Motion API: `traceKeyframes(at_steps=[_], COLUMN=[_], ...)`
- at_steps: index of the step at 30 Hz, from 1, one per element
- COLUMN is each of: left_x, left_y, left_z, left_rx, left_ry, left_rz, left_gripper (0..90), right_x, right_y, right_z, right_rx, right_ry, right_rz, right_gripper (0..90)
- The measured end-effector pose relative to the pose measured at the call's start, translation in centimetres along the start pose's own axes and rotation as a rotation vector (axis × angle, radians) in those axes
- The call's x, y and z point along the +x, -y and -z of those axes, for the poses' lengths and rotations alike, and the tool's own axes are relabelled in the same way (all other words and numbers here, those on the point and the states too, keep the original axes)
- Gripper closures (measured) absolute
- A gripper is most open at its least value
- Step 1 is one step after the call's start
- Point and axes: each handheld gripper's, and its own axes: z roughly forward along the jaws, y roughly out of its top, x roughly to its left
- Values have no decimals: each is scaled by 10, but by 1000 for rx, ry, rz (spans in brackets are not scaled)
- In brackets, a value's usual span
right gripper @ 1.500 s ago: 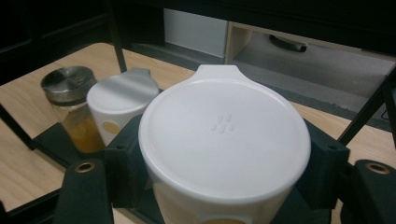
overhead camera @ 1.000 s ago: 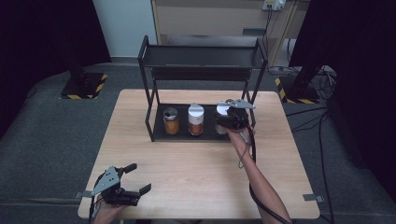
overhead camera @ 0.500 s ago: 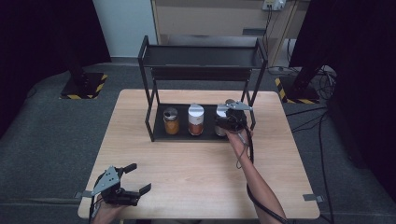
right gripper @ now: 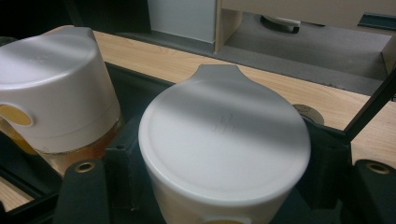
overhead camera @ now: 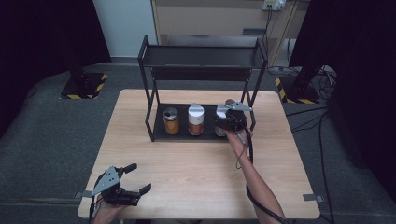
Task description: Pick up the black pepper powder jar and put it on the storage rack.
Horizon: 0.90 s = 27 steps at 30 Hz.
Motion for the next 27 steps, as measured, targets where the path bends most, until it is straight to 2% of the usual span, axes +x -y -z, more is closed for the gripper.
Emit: traceKeyframes(at_steps=[11,16,20,23,26,27], left_x=[-1,-1,-1,-1,-1,-1], left_y=[0,0,0,0,-1,-1], left_z=[0,0,0,0,0,0], left_rx=[1,0,0,0,1,0], left_ry=[-1,-1,-2,-1,-1,-1], left_rz=[-4,-4,-5,-5,-8,-7], left_gripper=[26,26,26,26,26,26], right_x=[0,-3,-2,-6,-6,-3], right_y=[4,6,6,7,1,-1], right_z=[0,1,2,5,8,11], right_rx=[-12,-17,-18,-43,-36,-44], right_ry=[-4,-9,5,-14,-8,2], right_rz=[8,-4,7,-8,7,28], right_gripper=[307,302,234,152,121,118])
